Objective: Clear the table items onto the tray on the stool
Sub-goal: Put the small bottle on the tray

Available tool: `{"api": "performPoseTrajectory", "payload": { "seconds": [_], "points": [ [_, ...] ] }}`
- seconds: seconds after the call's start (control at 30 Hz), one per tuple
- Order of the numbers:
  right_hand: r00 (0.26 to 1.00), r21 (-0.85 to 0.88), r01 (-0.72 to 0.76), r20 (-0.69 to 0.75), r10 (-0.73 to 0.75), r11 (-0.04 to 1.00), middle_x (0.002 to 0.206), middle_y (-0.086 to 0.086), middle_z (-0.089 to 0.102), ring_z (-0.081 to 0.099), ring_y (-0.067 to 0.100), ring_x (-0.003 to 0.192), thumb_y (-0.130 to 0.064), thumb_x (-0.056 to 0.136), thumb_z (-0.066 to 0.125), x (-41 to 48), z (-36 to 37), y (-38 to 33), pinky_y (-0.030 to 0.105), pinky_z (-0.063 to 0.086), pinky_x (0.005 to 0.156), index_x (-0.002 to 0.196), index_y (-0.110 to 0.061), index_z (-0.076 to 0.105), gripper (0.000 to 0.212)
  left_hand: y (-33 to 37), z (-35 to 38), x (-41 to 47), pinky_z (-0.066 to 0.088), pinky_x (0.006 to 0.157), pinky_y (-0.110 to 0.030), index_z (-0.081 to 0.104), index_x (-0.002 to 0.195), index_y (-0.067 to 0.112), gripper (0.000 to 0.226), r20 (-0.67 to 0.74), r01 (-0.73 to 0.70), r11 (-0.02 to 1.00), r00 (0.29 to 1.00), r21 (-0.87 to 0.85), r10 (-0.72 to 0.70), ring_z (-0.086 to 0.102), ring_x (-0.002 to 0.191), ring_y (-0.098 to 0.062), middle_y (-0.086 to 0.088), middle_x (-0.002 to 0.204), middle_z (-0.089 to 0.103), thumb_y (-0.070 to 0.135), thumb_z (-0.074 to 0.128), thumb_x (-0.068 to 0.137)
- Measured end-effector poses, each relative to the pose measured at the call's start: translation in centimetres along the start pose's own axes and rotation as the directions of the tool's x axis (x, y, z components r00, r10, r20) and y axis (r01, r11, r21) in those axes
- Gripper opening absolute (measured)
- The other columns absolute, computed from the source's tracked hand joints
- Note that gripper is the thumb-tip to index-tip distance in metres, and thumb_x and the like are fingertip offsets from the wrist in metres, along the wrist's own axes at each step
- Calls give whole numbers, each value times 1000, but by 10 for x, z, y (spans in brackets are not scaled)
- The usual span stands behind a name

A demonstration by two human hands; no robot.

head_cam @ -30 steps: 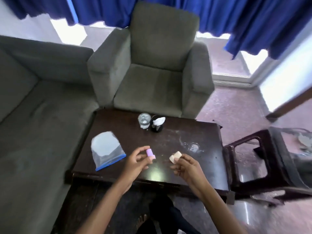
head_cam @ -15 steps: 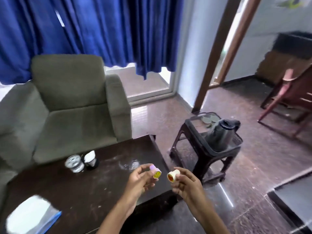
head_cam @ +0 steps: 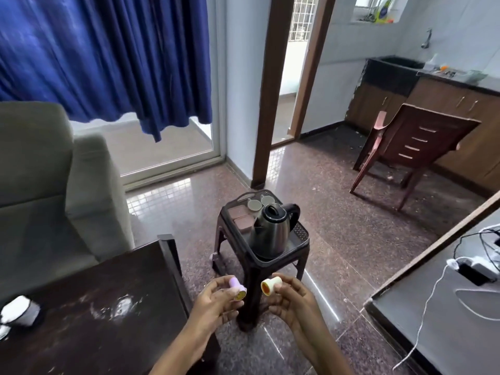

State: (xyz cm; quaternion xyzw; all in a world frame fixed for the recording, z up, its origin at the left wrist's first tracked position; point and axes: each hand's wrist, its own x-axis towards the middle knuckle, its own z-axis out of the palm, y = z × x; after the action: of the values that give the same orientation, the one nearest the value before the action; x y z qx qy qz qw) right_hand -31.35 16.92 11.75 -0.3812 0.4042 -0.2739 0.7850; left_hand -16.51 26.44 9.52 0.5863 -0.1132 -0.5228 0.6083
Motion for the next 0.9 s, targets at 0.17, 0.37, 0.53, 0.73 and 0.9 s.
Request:
{"api": "performPoseTrajectory", "payload": {
  "seconds": [0.17,0.37,0.53,0.73,0.9],
  "points": [
    [1000,21,-12,2,12,1000,76,12,66,59,16,56,1,85,54,48,-28,-28,26,49,54,104,-1,59,20,7,26,51,51,72,-29,60,108,17,23,-13,12,1000,1000,13,-12,66,81,-21,-4,93,75,16,64,85],
    [999,0,-30,-37,30,1000,73,11,66,58,17,55,2,86,54,128,-48,-70,24,50,50,103,-3,59,18,37,61,123,51,66,-27,62,103,19,40,-11,11,1000,1000,-21,-11,67,78,-19,-3,88,76,25,79,68],
    [996,-50,-48,-76,44,998,66,9,65,58,15,51,4,87,52,201,-53,-105,21,50,47,96,-5,59,14,62,77,182,52,65,-25,60,103,17,19,-11,-9,999,1000,-31,8,66,75,-18,-2,86,76,14,63,84],
    [973,-46,-108,-212,96,993,69,20,62,64,19,45,8,86,51,294,-61,-121,24,54,43,83,-7,52,16,81,89,227,53,63,-23,59,104,18,19,-91,6,999,996,-41,-10,67,74,-16,0,85,76,12,62,86],
    [947,-225,-144,-313,68,964,84,26,59,64,26,56,11,81,54,388,-70,-122,25,54,44,74,-7,46,21,97,98,263,53,71,-29,58,103,18,19,-178,21,999,984,-35,-27,67,74,-17,-5,91,73,10,61,87]
  ]
}}
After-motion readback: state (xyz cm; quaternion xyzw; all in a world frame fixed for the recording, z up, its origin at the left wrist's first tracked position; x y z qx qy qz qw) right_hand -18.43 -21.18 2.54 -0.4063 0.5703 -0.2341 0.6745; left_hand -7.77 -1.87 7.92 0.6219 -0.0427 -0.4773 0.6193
